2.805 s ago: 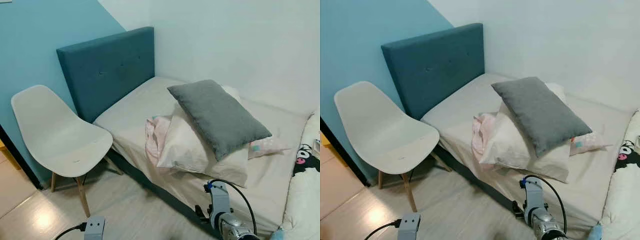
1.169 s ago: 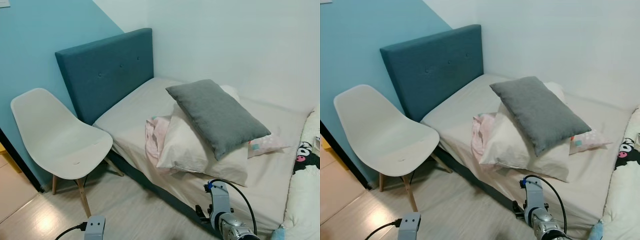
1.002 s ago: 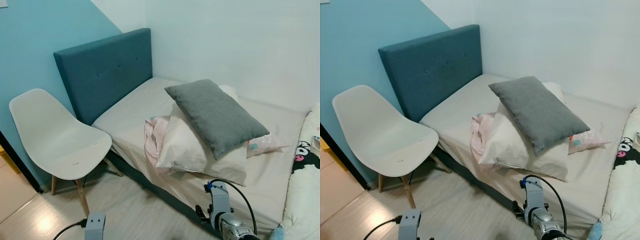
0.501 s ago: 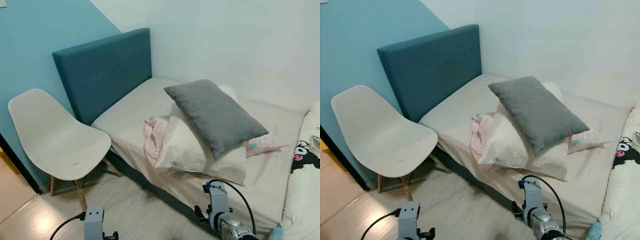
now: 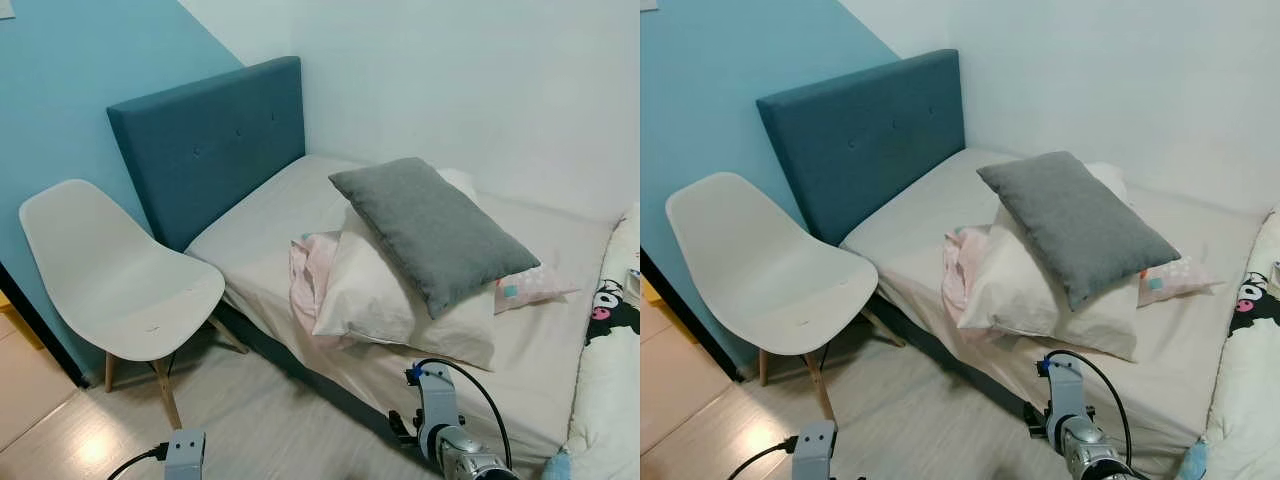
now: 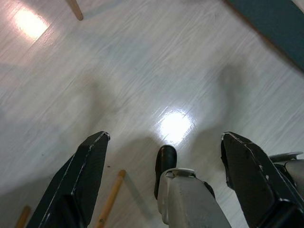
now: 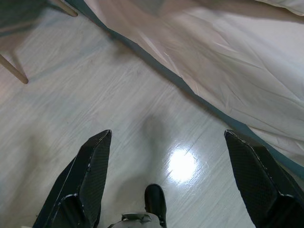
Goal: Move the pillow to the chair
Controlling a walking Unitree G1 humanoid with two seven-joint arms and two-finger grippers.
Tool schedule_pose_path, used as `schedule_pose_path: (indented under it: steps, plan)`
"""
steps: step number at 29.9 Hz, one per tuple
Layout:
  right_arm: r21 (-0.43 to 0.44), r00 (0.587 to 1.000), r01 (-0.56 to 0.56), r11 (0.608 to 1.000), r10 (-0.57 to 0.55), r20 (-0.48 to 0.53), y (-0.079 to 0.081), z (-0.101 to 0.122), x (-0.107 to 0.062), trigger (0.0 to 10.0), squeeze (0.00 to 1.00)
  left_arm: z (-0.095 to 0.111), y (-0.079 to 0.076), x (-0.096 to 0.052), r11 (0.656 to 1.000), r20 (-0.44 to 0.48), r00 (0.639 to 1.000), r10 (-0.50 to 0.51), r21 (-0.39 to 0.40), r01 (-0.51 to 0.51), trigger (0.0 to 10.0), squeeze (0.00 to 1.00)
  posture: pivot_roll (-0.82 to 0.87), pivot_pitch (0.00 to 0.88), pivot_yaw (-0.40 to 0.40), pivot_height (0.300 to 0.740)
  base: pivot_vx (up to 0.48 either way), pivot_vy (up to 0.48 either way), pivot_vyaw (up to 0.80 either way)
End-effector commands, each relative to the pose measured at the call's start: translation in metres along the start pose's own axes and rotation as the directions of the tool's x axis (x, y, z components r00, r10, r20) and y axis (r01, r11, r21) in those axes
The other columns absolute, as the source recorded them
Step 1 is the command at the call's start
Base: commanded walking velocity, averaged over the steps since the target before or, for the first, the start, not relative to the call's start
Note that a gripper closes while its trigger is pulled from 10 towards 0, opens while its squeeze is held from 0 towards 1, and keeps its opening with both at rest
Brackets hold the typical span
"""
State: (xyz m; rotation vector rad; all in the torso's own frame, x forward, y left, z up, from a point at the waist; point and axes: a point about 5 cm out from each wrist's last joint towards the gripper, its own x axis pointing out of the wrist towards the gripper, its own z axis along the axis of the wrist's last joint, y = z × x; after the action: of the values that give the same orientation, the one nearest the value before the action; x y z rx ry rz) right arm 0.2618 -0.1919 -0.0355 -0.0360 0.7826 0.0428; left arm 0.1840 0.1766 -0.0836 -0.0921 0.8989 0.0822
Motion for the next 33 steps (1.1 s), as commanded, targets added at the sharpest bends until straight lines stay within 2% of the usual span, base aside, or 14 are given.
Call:
schedule_pose_path:
  steps: [1, 12, 23, 33]
  plan:
    - [0.013, 1.0, -0.005, 1.0, 0.005, 0.0, 0.0024, 0.0, 0.0004, 10.0, 0.0, -0.0038, 0.0024, -0.0007, 1.0, -0.02, 1.0, 0.006, 0.011, -0.005, 10.0, 0.0, -0.19, 0.0, 0.01, 0.71, 0.0, 0.0, 0.0]
    - [-0.024, 1.0, -0.013, 1.0, 0.013, 0.001, 0.004, 0.0027, 0.0009, 10.0, 0.0, -0.001, 0.0, 0.0, 1.0, -0.009, 1.0, -0.006, 0.0, 0.006, 10.0, 0.0, -0.19, 0.0, 0.009, 0.71, 0.0, 0.0, 0.0]
    - [-0.008, 1.0, -0.005, 1.0, 0.005, 0.006, 0.0038, 0.0035, 0.0011, 10.0, 0.0, -0.0037, -0.0005, -0.0006, 0.999, -0.02, 1.0, -0.022, 0.027, 0.022, 10.0, 0.0, -0.2, 0.0, 0.013, 0.71, 0.0, 0.0, 0.0]
    - [-0.036, 1.0, -0.01, 0.999, 0.011, 0.013, 0.005, 0.0051, 0.0013, 10.0, 0.0, -0.001, -0.001, 0.0, 0.999, -0.014, 1.0, -0.026, 0.035, 0.026, 10.0, 0.0, -0.2, 0.0, 0.017, 0.71, 0.255, 0.0, 0.0]
